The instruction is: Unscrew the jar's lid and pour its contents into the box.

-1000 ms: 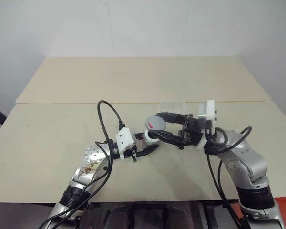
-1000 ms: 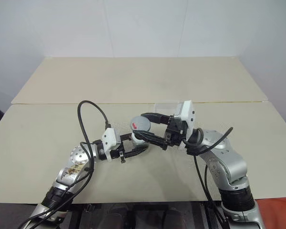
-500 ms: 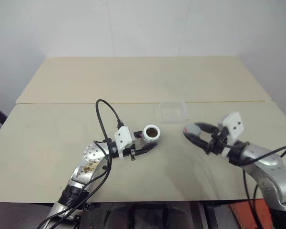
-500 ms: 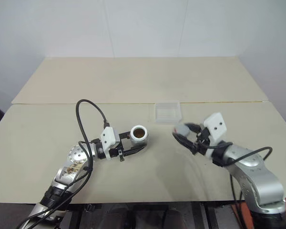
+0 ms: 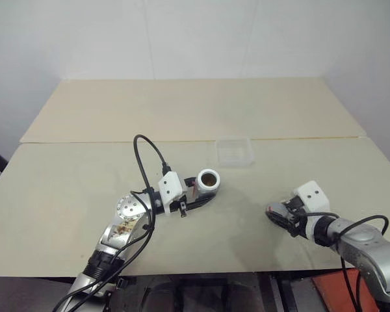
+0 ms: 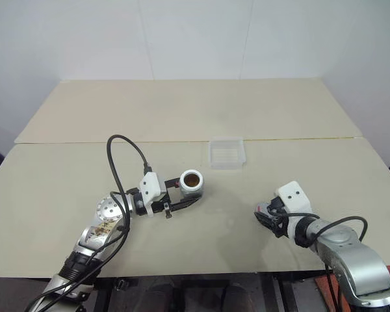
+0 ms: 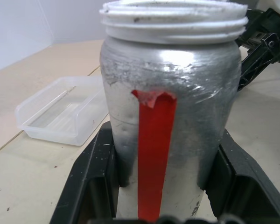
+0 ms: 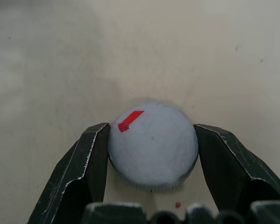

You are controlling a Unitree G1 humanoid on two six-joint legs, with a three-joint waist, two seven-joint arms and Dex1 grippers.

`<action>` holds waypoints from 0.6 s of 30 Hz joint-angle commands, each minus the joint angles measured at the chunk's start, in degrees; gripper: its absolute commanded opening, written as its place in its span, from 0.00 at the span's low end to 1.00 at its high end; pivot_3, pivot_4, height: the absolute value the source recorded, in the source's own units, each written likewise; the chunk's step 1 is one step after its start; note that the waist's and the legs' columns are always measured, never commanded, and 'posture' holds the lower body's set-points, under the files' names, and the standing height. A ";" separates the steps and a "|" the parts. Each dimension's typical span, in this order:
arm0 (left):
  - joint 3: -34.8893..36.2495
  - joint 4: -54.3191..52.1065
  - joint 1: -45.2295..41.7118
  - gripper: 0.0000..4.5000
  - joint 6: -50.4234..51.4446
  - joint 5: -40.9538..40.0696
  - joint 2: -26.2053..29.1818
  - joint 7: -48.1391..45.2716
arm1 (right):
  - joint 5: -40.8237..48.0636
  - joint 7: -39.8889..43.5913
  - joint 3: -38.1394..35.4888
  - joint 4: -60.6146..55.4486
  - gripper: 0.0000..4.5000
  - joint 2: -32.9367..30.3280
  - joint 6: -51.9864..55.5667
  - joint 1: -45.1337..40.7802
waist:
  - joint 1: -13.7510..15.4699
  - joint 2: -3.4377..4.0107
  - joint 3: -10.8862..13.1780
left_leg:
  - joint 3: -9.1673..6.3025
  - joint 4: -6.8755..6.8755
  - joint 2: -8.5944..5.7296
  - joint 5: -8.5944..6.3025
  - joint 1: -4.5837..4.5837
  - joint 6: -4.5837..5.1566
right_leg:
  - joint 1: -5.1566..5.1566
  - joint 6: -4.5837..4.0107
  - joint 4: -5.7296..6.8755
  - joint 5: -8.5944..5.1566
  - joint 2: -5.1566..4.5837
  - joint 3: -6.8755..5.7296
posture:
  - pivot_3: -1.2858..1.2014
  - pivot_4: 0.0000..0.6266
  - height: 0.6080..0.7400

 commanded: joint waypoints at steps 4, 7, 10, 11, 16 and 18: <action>0.72 -0.68 -0.95 0.45 -1.62 0.04 -0.12 0.81 | 1.09 1.65 -2.76 -0.28 0.99 -0.19 0.97 0.27 | 0.06 0.00 0.00 | -0.01 0.01 -0.02 0.02 -0.01 -0.03 | 0.01 0.01 -0.01 0.01 -0.01 -0.01 | 0.52 0.24 1.00; 0.78 0.13 -1.58 0.45 -1.50 0.94 -0.18 1.87 | 1.46 1.71 -3.62 -1.15 0.99 0.20 0.78 -0.53 | 0.10 0.00 0.00 | -0.01 0.02 -0.02 0.02 -0.03 -0.03 | 0.00 0.02 -0.01 0.01 -0.02 -0.01 | 0.52 0.24 1.00; 0.86 2.08 -3.85 0.45 -0.86 2.73 -0.67 4.22 | 1.83 1.18 -4.73 -2.60 0.99 1.19 -0.41 -2.14 | 0.08 0.00 0.00 | -0.01 0.01 -0.04 0.06 -0.06 -0.10 | -0.03 0.02 -0.01 0.01 -0.02 -0.02 | 0.52 0.24 1.00; 0.92 2.87 -5.00 0.45 -0.15 3.71 -1.09 5.71 | 1.61 0.91 -4.90 -3.16 0.99 1.58 -1.39 -2.65 | 0.07 0.00 0.00 | -0.01 0.01 -0.04 0.06 -0.06 -0.09 | -0.03 0.02 -0.01 0.01 -0.01 -0.03 | 0.52 0.24 1.00; 0.28 11.58 -13.84 0.45 2.11 11.22 -3.42 14.97 | 2.48 1.03 -6.48 -6.50 0.99 3.54 -5.34 -5.29 | 0.21 -0.01 0.01 | -0.04 0.01 -0.07 0.09 -0.10 -0.14 | -0.05 0.04 -0.01 0.01 0.00 -0.07 | 0.52 0.24 1.00; -0.41 16.99 -19.23 0.45 3.31 14.54 -4.76 18.82 | 3.06 0.91 -7.04 -7.64 0.99 4.14 -6.22 -6.28 | 0.34 -0.02 0.01 | -0.05 0.01 -0.11 0.10 -0.13 -0.16 | -0.05 0.07 0.00 0.02 0.00 -0.10 | 0.52 0.24 1.00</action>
